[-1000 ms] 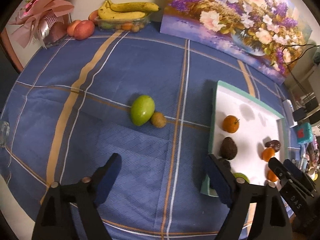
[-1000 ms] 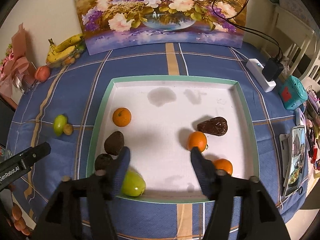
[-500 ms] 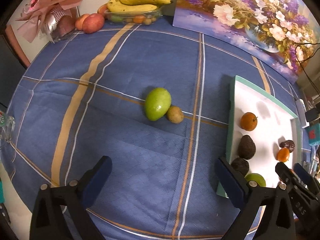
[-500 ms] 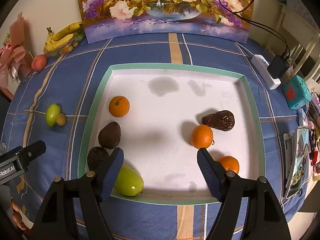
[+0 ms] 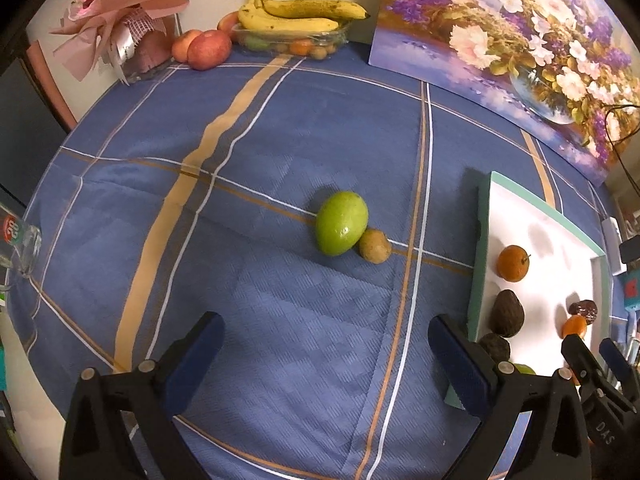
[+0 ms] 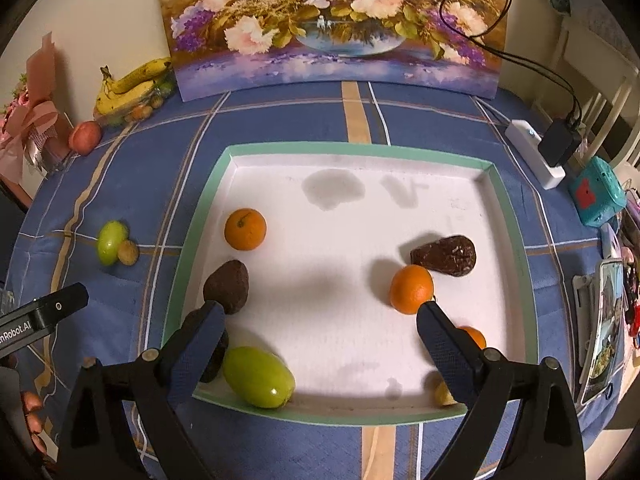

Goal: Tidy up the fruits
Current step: 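Move both open tools out of the tray toward the green mango and brown fruit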

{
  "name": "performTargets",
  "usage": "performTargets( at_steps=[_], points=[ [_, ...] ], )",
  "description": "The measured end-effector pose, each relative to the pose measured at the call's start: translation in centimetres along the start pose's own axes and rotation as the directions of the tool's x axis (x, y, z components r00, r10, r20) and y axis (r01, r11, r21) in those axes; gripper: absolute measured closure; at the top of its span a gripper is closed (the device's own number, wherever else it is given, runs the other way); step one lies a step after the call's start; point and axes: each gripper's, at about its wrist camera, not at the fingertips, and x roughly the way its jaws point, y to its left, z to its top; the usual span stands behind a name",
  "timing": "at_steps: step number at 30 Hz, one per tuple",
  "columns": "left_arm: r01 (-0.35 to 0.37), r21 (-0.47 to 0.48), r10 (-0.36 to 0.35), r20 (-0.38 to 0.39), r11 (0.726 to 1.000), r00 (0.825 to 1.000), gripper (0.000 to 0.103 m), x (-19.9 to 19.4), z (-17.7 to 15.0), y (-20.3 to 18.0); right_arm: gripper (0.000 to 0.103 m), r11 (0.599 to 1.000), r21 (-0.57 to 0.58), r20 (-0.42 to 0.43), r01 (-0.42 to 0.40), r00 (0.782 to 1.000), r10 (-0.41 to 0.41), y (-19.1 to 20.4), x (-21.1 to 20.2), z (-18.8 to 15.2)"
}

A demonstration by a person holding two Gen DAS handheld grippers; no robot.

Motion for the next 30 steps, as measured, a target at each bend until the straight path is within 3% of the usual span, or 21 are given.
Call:
performTargets(
  at_steps=[10, 14, 19, 25, 30],
  points=[
    [-0.031, 0.005, 0.03, 0.045, 1.0, 0.999, 0.0, -0.3, 1.7, 0.2, 0.006, 0.998, 0.0, 0.068, -0.055, 0.996, 0.055, 0.8, 0.3, 0.7],
    [-0.024, 0.002, 0.024, 0.059, 1.0, 0.998, 0.0, -0.4, 2.6, 0.5, 0.006, 0.999, -0.022, 0.106, -0.042, 0.993, 0.044, 1.5, 0.4, 1.1],
    [-0.002, -0.025, 0.004, 0.092, 1.0, 0.996, 0.0, -0.8, 3.9, 1.6, 0.006, 0.998, -0.045, 0.093, -0.053, 0.994, 0.057, 2.2, 0.9, 1.9],
    [0.001, -0.067, 0.007, 0.132, 0.998, 0.991, 0.0, -1.3, 5.7, 3.9, 0.006, 0.989, -0.032, 0.087, -0.143, 0.986, 0.145, 3.2, 1.2, 3.3],
    [-0.003, -0.085, 0.017, 0.166, 0.996, 0.986, 0.0, -2.1, 7.3, 6.0, 0.006, 0.977, -0.034, 0.129, -0.213, 0.968, 0.215, 4.6, 0.2, 4.8]
  ],
)
